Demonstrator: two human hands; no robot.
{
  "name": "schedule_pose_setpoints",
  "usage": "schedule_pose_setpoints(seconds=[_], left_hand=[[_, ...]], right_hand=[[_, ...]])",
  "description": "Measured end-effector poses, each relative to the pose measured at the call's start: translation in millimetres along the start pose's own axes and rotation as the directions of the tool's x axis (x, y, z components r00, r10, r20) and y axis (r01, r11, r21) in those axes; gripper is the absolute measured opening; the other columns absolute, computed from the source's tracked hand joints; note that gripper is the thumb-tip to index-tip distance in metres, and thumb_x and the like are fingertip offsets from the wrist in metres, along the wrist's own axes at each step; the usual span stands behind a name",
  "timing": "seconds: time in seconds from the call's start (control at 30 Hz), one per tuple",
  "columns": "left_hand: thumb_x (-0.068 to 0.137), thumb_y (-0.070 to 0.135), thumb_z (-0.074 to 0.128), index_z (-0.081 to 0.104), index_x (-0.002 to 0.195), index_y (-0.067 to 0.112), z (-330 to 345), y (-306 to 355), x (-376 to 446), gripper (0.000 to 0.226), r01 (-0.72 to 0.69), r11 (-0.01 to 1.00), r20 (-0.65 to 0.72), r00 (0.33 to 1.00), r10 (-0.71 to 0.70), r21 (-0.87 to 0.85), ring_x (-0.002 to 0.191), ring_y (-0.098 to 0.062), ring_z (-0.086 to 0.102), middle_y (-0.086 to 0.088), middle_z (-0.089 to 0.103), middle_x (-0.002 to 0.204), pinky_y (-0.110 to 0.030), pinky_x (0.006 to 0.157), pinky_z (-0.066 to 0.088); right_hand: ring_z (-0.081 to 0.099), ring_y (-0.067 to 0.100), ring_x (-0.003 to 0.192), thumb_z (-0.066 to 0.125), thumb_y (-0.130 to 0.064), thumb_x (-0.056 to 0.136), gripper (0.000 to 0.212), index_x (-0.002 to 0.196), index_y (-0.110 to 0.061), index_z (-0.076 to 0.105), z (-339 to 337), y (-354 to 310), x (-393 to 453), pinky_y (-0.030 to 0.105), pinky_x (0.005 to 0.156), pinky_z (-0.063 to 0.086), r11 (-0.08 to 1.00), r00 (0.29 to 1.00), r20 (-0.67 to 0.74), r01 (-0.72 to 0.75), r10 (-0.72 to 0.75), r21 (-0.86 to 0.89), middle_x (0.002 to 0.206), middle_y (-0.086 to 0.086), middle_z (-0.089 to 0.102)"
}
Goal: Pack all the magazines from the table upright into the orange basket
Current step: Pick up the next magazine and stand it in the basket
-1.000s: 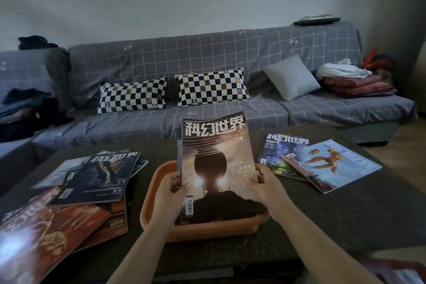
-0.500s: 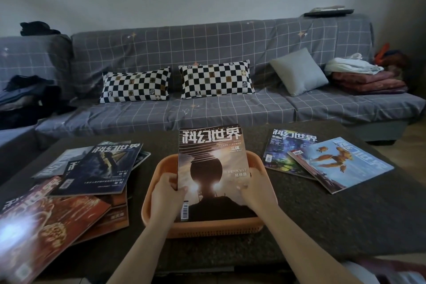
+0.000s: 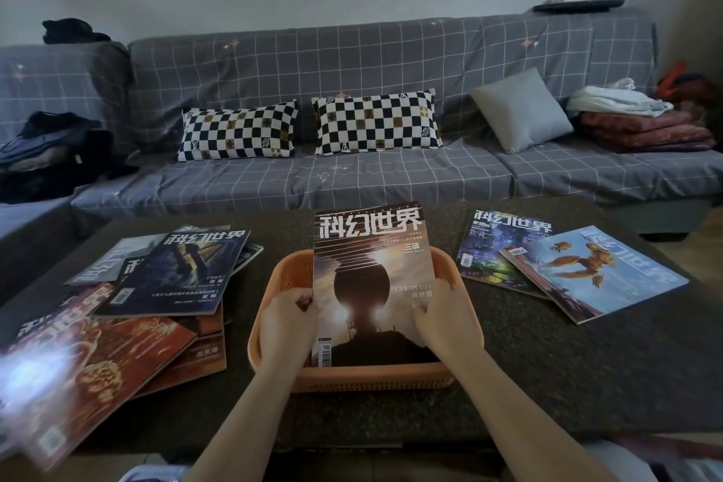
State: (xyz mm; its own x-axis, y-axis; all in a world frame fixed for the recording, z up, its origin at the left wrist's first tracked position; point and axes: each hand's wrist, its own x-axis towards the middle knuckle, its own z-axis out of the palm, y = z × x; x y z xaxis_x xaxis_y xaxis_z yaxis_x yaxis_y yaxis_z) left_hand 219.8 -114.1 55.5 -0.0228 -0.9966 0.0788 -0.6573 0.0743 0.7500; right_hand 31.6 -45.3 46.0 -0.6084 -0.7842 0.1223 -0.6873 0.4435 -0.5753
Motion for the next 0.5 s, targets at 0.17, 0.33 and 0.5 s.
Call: schedule_pose_setpoints(seconds=[0.17,0.33,0.5], left_hand=[[0.094,0.026,0.058,0.063,0.092,0.034,-1.8,2.6,-3.0,0.010,-0.017,1.000,0.063,0.998,0.018,-0.014,0.049,-0.004,0.059,0.006,0.067,0.066,-0.011,0.041,0.035],[0.094,0.025,0.058,0.065,0.097,0.039,-5.6,2.0,-3.3,0.016,-0.035,0.999,0.094,0.995,0.038,-0.030,0.050,-0.004,0.060,0.007,0.070,0.071,-0.012,0.042,0.035],[0.093,0.026,0.058,0.063,0.070,0.035,-4.7,1.7,-5.5,0.025,0.006,0.997,0.067,0.998,-0.001,-0.072,0.045,-0.002,0.058,0.006,0.069,0.061,-0.012,0.040,0.036]], right_hand=[[0.050,0.002,0.059,0.049,-0.028,0.093,0.020,0.107,-0.016,0.057,2.8,2.5,5.8,0.015,0.046,0.032,1.000,0.998,0.061,-0.021,0.020,0.009,0.074,-0.009,0.055],[0.052,0.003,0.060,0.051,-0.027,0.092,0.018,0.103,-0.014,0.059,3.1,1.9,7.1,0.016,0.045,0.031,0.999,0.995,0.090,-0.050,0.051,-0.005,0.078,-0.004,0.060],[0.048,0.002,0.057,0.052,-0.028,0.093,0.019,0.106,-0.015,0.055,1.9,1.0,3.2,0.015,0.044,0.030,0.997,0.994,0.075,-0.080,0.079,0.006,0.072,-0.009,0.052]])
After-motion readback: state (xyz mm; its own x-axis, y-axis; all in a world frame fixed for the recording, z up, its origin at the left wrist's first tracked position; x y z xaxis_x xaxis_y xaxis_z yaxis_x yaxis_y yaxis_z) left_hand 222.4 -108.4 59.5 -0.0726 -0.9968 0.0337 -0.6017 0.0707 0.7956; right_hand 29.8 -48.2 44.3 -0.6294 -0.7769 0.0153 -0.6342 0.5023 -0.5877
